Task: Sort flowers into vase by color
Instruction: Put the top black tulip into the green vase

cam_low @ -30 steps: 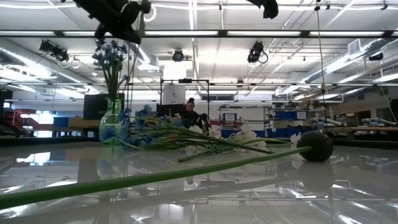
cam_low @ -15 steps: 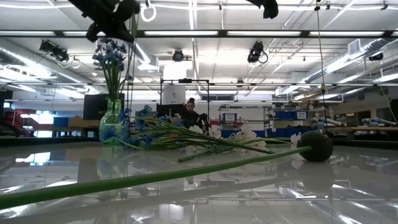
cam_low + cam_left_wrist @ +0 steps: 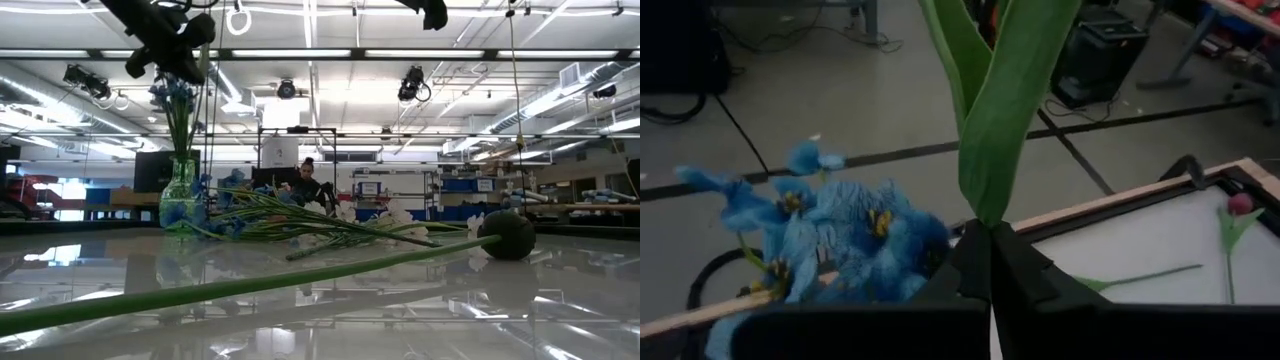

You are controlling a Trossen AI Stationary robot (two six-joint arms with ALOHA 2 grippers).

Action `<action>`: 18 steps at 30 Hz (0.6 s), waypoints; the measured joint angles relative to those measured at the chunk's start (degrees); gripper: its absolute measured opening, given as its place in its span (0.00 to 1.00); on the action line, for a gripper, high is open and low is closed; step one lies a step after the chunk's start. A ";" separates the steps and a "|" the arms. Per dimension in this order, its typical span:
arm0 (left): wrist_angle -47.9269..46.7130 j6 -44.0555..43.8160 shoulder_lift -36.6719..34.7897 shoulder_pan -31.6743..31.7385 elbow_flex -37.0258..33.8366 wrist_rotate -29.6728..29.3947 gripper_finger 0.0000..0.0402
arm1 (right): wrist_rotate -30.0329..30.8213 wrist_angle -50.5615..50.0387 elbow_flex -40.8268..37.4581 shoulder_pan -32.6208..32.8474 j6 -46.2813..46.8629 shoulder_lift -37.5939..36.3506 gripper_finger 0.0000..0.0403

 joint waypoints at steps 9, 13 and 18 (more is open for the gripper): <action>-5.25 -3.41 0.25 0.31 -0.02 -2.02 0.09 | 0.00 0.02 0.00 0.00 -0.02 0.00 0.40; -6.98 -3.89 0.25 0.31 -0.02 -2.09 0.13 | 0.00 0.00 0.00 0.00 -0.02 0.00 0.40; -7.79 -2.95 0.25 0.26 -0.02 -1.91 0.22 | 0.00 -0.02 0.00 0.00 -0.02 0.00 0.40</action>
